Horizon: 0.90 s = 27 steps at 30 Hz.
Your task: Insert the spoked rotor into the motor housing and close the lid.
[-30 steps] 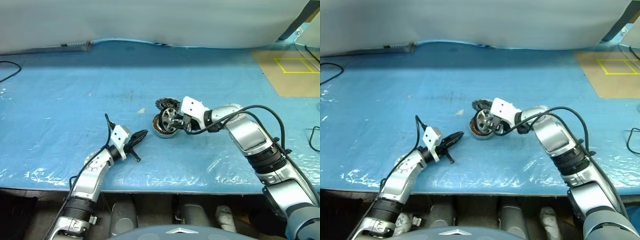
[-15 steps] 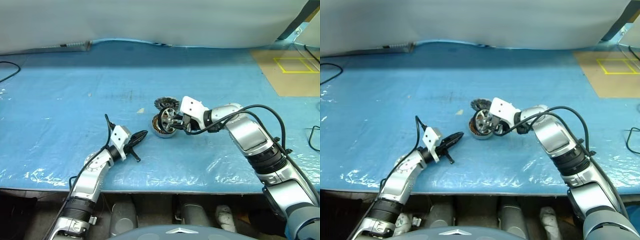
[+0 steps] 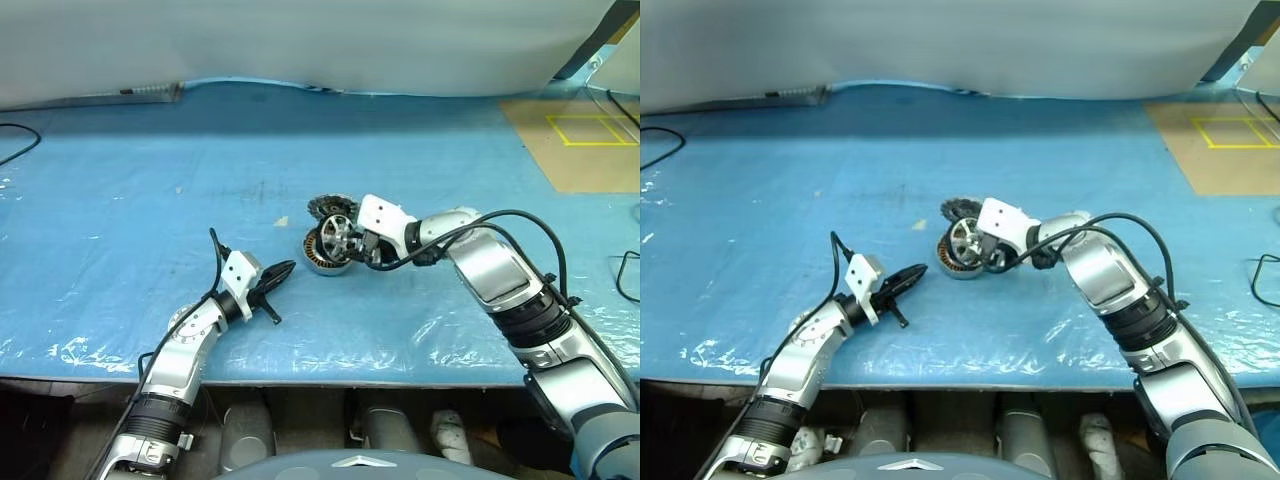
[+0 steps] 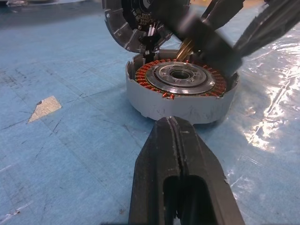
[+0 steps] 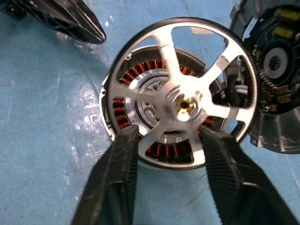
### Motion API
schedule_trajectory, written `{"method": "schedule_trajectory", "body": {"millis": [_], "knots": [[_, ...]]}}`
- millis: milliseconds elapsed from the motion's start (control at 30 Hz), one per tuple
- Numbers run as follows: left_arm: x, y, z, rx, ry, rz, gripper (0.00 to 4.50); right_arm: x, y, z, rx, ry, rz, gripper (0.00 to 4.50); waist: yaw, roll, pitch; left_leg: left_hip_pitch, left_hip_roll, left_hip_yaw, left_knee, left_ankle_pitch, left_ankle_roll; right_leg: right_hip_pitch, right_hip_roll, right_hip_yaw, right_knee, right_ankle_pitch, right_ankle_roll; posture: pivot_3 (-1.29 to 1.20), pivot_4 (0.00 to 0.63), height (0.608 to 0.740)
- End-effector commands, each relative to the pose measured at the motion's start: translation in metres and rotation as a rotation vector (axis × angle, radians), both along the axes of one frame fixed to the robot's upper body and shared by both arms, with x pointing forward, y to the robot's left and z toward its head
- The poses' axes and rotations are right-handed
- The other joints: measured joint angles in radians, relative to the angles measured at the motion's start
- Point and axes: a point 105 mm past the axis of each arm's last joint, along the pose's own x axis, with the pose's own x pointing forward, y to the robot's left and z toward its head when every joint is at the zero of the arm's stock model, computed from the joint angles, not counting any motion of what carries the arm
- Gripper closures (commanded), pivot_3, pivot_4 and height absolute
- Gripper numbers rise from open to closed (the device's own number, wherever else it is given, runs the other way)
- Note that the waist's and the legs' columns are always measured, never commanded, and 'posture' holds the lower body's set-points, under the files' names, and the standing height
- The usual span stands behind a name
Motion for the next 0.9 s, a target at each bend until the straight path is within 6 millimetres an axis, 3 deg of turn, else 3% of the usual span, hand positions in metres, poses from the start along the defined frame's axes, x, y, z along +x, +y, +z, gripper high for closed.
{"method": "schedule_trajectory", "body": {"millis": [33,133,167,467,567,633,767,900], "knots": [[0.002,-0.001,0.012,-0.003,-0.052,-0.006,4.5,0.002,0.005,0.01,0.009,-0.038,0.008,1.2,0.0,0.0,0.0,0.0,0.0,0.0,0.0,0.0,0.0,0.0,0.0,0.0,0.0,0.0,0.0,0.0,0.15,0.74],[0.002,0.0,0.012,-0.001,-0.053,-0.006,4.5,0.003,0.006,0.011,0.013,-0.041,0.01,0.18,0.0,0.0,0.0,0.0,0.0,0.0,0.0,0.0,0.0,0.0,0.0,0.0,0.0,0.0,0.0,0.0,0.15,0.74],[0.002,0.0,0.012,-0.001,-0.053,-0.006,4.5,0.002,0.006,0.012,0.015,-0.041,0.011,0.03,0.0,0.0,0.0,0.0,0.0,0.0,0.0,0.0,0.0,0.0,0.0,0.0,0.0,0.0,0.0,0.0,0.15,0.74],[0.002,0.001,0.013,0.002,-0.057,-0.004,4.5,-0.011,0.0,0.031,0.131,0.002,0.034,0.03,0.0,0.0,0.0,0.0,0.0,0.0,0.0,0.0,0.0,0.0,0.0,0.0,0.0,0.0,0.0,0.0,0.15,0.74],[0.002,0.002,0.013,0.003,-0.056,-0.005,4.5,-0.019,-0.018,0.032,0.144,0.036,0.021,0.65,0.005,0.0,0.0,-0.001,0.0,0.0,0.0,0.0,0.0,0.0,0.0,0.0,-0.001,0.0,0.0,0.0,0.15,0.74],[0.003,0.002,0.013,0.004,-0.055,-0.006,4.5,-0.015,-0.034,0.027,0.105,0.035,-0.021,1.32,0.006,0.0,0.0,-0.001,0.0,0.0,0.0,0.0,0.0,0.0,0.0,0.0,-0.001,0.0,0.0,0.0,0.15,0.74],[0.004,0.001,0.014,0.004,-0.055,-0.011,4.5,0.014,-0.059,0.024,0.033,-0.049,-0.145,2.75,-0.002,0.0,0.0,0.0,0.0,0.0,0.0,0.0,0.0,0.001,0.0,0.0,0.001,0.0,0.0,0.0,0.15,0.74],[0.006,0.0,0.015,0.004,-0.056,-0.016,4.5,0.055,-0.063,0.035,0.057,-0.216,-0.229,4.21,-0.016,0.0,0.0,0.0,0.0,0.001,0.0,0.0,0.0,0.001,0.0,0.001,0.001,0.001,-0.001,0.0,0.15,0.74]]}}
